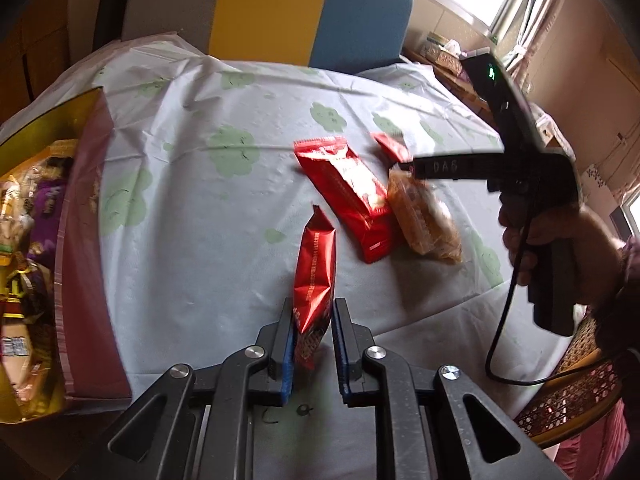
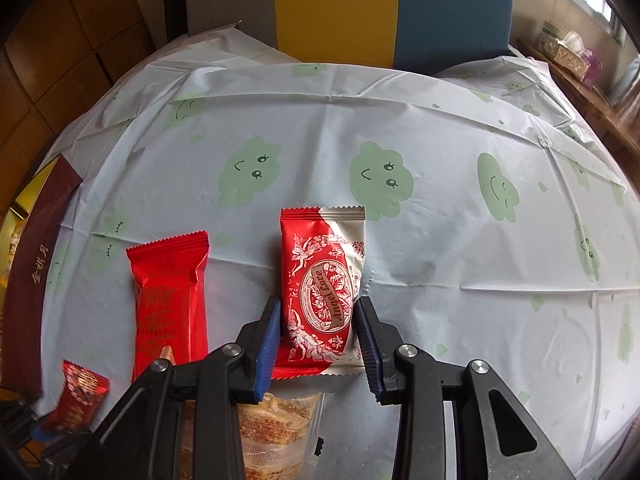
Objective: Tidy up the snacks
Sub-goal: 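Carry the red candy bar into the gold tray and open the left gripper while the right holds its packet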
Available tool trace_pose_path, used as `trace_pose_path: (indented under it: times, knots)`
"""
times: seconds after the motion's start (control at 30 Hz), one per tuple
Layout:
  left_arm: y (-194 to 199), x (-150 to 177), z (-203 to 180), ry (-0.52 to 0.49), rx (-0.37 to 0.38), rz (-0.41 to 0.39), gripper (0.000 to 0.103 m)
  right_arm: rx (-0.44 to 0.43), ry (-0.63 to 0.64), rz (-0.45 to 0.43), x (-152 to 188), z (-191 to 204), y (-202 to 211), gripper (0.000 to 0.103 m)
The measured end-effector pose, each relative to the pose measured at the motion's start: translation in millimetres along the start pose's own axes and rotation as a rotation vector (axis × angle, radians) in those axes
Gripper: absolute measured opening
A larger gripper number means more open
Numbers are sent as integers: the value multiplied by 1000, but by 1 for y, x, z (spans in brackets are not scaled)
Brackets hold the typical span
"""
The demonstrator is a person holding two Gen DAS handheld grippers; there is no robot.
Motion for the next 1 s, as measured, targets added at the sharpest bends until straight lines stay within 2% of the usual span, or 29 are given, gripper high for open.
trace_pose_path:
  times: [0.17, 0.37, 0.47, 0.6, 0.73, 0.9, 1.0]
  knots:
    - [40, -21, 22, 73, 17, -81, 16, 7, 5, -8, 0, 0, 0, 37]
    - [96, -43, 97, 270, -55, -206, 16, 11, 13, -11, 2, 2, 0, 37]
    - [113, -44, 141, 366, -131, -245, 16, 8, 19, -5, 3, 2, 0, 38]
    - [117, -32, 196, 514, -220, -234, 16, 2, 25, 0, 1, 3, -1, 38]
    - [113, -18, 231, 628, -269, -221, 16, 9, 31, -4, 0, 4, -1, 38]
    - [103, -13, 250, 656, -306, -197, 16, 13, 35, -6, 0, 4, -2, 38]
    - [97, -11, 249, 655, -332, -182, 22, 16, 38, -8, 0, 5, -2, 39]
Point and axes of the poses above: each gripper's, at about its wrist camera, not at the fingertips, and y roughly against the way its jaws point, z to its left, x to its underside, the point moved 1 cm from there along -y, roughly the way its jaws point, and after that the axes turned 4 degrees about y, right-handed, at the moved point
